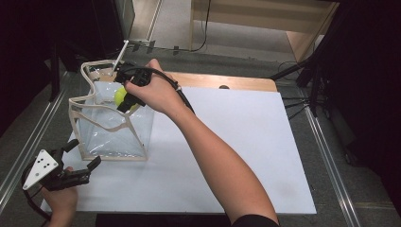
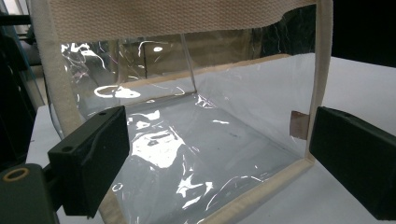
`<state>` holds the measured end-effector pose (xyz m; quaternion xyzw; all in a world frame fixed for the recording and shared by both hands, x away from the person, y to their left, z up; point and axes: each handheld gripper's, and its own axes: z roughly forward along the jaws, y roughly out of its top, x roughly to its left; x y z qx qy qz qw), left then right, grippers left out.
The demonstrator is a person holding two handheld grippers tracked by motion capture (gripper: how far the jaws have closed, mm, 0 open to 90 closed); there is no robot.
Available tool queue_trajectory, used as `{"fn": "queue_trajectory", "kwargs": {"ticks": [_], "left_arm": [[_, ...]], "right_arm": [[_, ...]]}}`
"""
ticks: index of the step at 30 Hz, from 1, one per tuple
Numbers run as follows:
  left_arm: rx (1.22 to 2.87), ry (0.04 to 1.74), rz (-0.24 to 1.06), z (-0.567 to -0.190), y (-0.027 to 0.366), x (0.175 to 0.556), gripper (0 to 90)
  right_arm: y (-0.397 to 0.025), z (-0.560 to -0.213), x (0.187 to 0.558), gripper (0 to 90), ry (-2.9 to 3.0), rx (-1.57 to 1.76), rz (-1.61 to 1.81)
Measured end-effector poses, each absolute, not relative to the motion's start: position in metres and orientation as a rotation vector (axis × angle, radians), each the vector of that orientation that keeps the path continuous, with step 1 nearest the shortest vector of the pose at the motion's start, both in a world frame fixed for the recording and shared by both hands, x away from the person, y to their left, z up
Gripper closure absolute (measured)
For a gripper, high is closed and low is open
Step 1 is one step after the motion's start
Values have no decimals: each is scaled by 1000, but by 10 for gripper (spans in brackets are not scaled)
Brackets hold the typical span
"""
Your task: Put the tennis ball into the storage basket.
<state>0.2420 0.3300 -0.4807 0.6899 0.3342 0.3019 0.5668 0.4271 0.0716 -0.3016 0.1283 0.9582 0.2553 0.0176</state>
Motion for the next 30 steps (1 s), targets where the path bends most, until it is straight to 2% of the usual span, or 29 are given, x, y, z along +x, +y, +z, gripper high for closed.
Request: {"fn": "queue_trajectory", "kwargs": {"ticks": [10, 19, 29, 30], "left_arm": [[1620, 785, 711, -481, 330, 242, 54], [1618, 788, 708, -481, 330, 242, 54], [1620, 788, 708, -481, 330, 242, 54], [1619, 786, 707, -481, 330, 242, 54]], "right_arm": [[75, -306, 424, 222, 2980, 386, 670], [65, -296, 417, 111, 2920, 408, 768], [46, -287, 410, 91, 2856, 458, 863], [41, -284, 408, 62, 2845, 469, 877]]}}
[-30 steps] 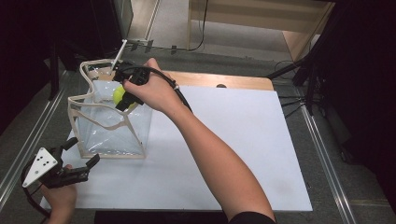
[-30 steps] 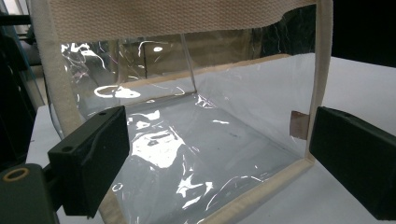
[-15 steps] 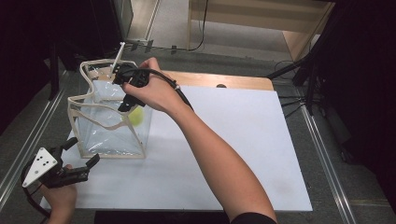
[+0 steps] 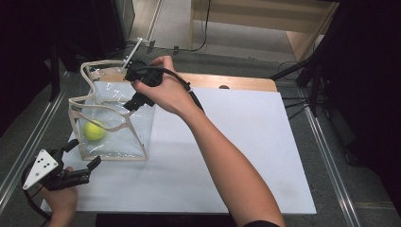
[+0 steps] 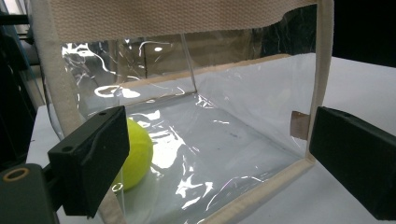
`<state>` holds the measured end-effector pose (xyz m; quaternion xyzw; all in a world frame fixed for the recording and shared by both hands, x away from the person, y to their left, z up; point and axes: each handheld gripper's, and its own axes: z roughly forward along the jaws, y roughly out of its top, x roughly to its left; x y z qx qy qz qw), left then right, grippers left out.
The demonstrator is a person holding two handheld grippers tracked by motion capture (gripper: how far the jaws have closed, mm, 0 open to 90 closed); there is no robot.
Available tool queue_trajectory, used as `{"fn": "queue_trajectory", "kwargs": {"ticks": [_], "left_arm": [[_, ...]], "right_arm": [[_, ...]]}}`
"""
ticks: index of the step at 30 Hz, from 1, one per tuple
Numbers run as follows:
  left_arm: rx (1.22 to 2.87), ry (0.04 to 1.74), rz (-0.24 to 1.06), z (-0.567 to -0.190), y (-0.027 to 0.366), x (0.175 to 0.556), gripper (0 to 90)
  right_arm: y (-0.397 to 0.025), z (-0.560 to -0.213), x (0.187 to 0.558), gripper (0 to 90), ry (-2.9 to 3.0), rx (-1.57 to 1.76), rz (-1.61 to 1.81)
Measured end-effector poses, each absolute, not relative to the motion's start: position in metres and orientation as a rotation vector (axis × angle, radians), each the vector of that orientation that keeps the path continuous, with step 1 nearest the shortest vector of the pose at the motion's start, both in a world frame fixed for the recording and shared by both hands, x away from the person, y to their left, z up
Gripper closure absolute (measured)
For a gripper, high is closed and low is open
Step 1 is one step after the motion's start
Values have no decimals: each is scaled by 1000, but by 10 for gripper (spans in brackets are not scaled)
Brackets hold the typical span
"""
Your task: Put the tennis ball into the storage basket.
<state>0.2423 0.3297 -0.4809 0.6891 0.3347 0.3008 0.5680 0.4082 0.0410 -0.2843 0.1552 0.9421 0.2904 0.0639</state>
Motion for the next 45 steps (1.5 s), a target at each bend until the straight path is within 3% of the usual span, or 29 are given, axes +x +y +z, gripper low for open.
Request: {"fn": "queue_trajectory", "kwargs": {"ticks": [3, 17, 45], "left_arm": [[1620, 788, 707, -481, 330, 242, 54], [1622, 786, 710, -481, 329, 242, 54], [1626, 788, 710, -481, 329, 242, 54]], "right_arm": [[37, -282, 406, 16, 2839, 480, 884], [6, -290, 399, 15, 2812, 534, 916], [-21, -361, 382, 0, 2788, 612, 978]]}}
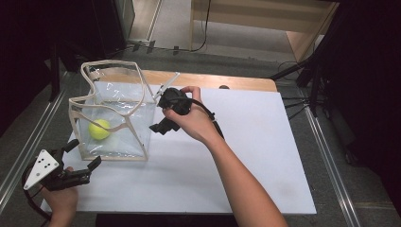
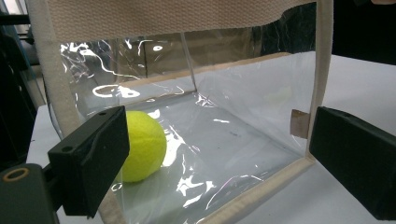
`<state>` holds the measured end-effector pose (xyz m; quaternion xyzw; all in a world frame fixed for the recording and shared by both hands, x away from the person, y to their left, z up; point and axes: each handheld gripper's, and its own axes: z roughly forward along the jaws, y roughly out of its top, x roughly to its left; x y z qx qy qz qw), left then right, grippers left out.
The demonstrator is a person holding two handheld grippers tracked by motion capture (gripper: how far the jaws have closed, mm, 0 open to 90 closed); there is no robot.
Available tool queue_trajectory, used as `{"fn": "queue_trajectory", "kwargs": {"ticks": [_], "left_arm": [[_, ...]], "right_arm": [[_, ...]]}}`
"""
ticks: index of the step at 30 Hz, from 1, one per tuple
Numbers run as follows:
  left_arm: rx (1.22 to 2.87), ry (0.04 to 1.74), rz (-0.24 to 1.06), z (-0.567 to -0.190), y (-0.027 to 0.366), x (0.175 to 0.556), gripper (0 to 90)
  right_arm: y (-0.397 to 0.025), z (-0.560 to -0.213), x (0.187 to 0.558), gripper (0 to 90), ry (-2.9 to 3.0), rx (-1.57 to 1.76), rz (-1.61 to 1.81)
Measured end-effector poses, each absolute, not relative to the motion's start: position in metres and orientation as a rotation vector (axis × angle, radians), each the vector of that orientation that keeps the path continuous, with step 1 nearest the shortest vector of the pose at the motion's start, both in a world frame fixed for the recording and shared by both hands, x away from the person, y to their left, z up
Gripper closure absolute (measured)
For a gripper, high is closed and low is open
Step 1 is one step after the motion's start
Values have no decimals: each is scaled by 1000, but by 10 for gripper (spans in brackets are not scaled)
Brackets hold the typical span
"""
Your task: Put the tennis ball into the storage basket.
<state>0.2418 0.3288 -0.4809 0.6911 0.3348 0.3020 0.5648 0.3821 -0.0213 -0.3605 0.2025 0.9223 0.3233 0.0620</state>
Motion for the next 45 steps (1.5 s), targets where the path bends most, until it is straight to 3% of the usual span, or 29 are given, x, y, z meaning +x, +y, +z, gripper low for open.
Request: {"fn": "queue_trajectory", "kwargs": {"ticks": [27, 45], "left_arm": [[1636, 781, 716, -481, 329, 242, 54], [1636, 784, 715, -481, 329, 242, 54]], "right_arm": [[-60, -421, 362, 0, 2679, 710, 1149], [-108, -457, 340, 0, 2528, 824, 1262]]}}
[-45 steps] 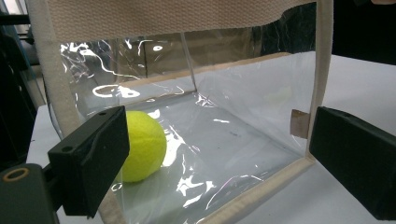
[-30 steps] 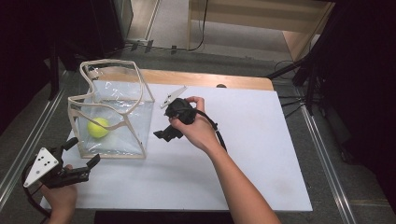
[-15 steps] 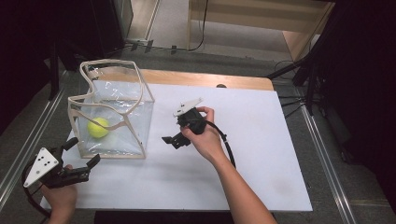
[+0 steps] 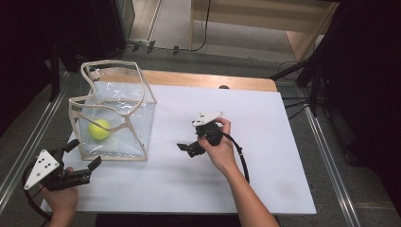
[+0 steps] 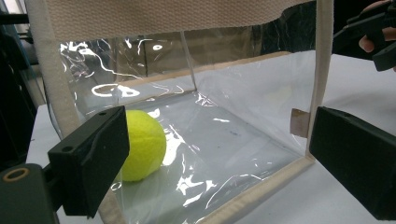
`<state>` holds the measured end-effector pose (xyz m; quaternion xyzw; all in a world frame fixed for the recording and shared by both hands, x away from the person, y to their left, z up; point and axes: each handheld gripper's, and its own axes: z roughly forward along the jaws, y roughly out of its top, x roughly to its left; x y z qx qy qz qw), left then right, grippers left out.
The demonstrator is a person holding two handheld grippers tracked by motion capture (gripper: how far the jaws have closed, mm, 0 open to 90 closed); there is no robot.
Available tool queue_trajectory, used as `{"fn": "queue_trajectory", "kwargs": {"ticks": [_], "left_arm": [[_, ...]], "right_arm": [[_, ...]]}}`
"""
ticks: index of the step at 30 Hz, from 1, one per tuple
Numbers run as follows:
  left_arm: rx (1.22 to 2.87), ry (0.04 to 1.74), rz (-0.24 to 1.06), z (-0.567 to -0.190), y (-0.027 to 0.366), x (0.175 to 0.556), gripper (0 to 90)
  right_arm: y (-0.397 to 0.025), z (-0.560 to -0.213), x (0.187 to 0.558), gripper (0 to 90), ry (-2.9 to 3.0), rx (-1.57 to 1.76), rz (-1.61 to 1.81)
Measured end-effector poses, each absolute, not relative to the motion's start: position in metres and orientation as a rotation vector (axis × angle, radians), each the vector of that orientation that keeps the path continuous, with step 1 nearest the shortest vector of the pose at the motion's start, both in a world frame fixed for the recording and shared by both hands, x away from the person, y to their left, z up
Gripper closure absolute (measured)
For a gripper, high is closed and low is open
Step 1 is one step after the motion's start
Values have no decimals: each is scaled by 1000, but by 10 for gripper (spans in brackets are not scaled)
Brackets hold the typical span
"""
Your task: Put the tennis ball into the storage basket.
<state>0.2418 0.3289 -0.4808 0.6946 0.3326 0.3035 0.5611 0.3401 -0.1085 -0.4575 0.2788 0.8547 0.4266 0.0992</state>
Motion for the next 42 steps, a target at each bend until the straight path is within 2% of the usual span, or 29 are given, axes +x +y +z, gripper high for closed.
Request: {"fn": "queue_trajectory", "kwargs": {"ticks": [42], "left_arm": [[1646, 790, 720, -481, 328, 241, 54]], "right_arm": [[-215, -487, 289, 0, 2323, 1044, 1301]]}}
